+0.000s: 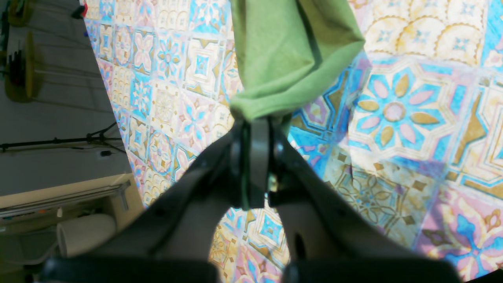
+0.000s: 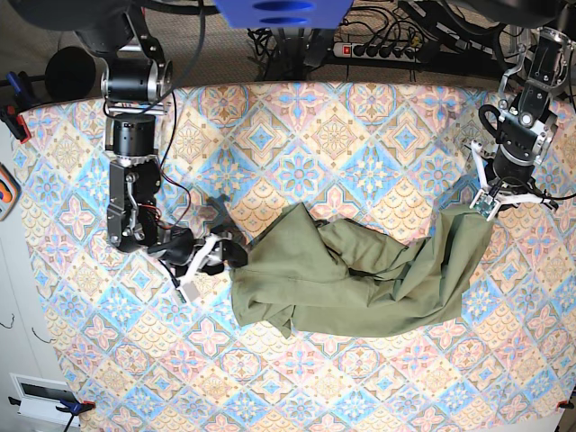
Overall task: Layout the t-shirt on the table in an organized manner, then fold the t-shirt properly
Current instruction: 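Lower the shirt onto the table and regrasp its edge with the right gripper, then lift and flick the shirt with both grippers, then lay it down, then grasp the shirt's shoulder edge with the right gripper, then lift the shirt by both shoulders and drag it flat across the table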
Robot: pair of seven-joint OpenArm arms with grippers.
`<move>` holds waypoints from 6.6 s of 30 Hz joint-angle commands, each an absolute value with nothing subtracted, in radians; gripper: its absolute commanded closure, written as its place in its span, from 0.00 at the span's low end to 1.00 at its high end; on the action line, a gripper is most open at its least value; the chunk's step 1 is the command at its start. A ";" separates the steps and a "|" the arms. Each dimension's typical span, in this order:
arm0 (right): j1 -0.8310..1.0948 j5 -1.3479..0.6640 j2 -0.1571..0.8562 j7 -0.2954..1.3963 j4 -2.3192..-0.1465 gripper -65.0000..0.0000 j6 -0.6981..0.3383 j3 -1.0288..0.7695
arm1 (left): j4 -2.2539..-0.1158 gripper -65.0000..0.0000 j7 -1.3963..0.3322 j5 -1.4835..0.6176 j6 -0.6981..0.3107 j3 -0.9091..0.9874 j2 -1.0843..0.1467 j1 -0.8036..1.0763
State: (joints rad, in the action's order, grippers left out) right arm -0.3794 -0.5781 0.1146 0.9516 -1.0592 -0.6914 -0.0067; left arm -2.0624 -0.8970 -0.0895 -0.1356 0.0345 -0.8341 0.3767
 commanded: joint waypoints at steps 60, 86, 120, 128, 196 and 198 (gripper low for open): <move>-0.708 -0.869 0.642 1.260 -1.130 0.99 -0.698 -0.507 | -2.100 1.00 -0.779 -0.087 -0.127 0.058 -0.777 0.082; -0.047 -0.354 0.383 1.093 -1.840 0.73 -0.698 -0.142 | -2.100 1.00 -0.693 -0.076 -0.127 0.019 -0.777 0.486; -0.137 0.147 0.188 0.774 -1.675 0.60 -0.698 0.406 | -2.092 1.00 -0.693 -0.074 -0.125 0.018 -0.728 0.487; -0.157 0.147 0.136 0.766 -1.646 0.60 -0.698 0.407 | -2.092 1.00 -0.693 -0.074 -0.125 0.021 -0.728 0.489; -0.710 0.139 0.587 0.716 -1.589 0.99 -0.698 -0.289 | -2.106 1.00 -0.687 -0.084 -0.125 -0.165 -0.572 -0.332; -0.708 0.139 0.587 0.716 -1.603 0.99 -0.698 -0.295 | -2.106 1.00 -0.687 -0.085 -0.125 -0.163 -0.579 -0.317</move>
State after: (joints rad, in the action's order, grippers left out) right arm -0.6785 0.1467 0.5686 0.7372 -1.5856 -0.7124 -0.2909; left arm -2.0914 -0.7082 -0.0895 -0.1356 -0.1726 -0.5678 -0.3027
